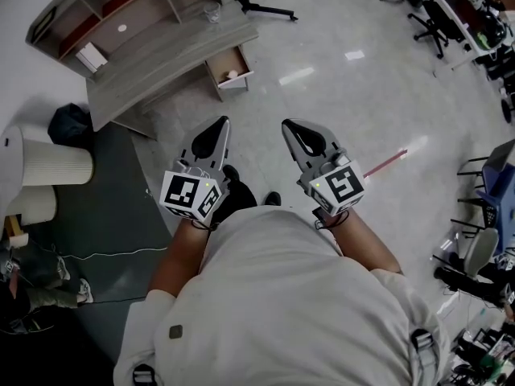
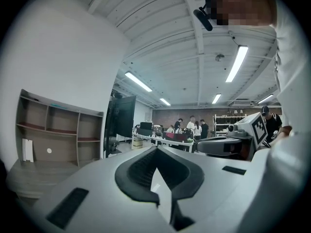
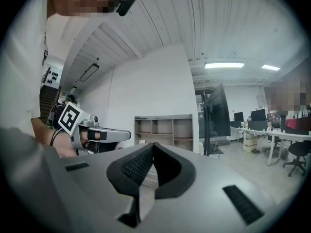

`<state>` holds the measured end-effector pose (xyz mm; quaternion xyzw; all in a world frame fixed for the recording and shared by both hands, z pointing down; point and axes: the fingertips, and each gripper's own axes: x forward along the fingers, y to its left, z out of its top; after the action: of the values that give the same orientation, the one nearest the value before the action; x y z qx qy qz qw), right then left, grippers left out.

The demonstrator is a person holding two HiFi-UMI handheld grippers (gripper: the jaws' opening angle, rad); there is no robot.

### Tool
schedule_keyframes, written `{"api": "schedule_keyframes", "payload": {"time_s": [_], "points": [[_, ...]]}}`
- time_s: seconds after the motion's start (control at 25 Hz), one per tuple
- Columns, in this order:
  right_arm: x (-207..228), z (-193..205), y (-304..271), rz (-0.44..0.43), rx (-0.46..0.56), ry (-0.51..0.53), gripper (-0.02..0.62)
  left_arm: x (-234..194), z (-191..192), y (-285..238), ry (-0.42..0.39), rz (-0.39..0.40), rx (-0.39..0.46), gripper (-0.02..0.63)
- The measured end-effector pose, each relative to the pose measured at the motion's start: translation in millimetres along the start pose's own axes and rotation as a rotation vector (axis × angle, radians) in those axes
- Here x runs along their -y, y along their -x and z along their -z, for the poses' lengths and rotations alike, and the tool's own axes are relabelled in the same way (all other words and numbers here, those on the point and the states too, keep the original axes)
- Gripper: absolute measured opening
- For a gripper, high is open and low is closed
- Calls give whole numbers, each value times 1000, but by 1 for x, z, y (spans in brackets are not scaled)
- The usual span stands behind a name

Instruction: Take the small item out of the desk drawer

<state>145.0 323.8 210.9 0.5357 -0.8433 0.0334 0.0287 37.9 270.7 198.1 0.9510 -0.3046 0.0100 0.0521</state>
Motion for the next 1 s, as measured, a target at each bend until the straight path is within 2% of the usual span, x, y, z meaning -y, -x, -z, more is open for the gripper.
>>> {"api": "schedule_keyframes", "payload": {"time_s": [0.36,0.56,0.76,1.0], "points": [[20,3,-55,10,-19,5,21,-50,3,-26,13,2,-7,12],[24,6,-102,7,-33,-4,21,-93,2,-39,22,6,-7,12],[22,1,-161,-1,-49,52,21,-144,2,-50,23,24,-14,12],[19,-2,-222,23,-60,19,20,-202,0,-56,32,50,-16,12]]}}
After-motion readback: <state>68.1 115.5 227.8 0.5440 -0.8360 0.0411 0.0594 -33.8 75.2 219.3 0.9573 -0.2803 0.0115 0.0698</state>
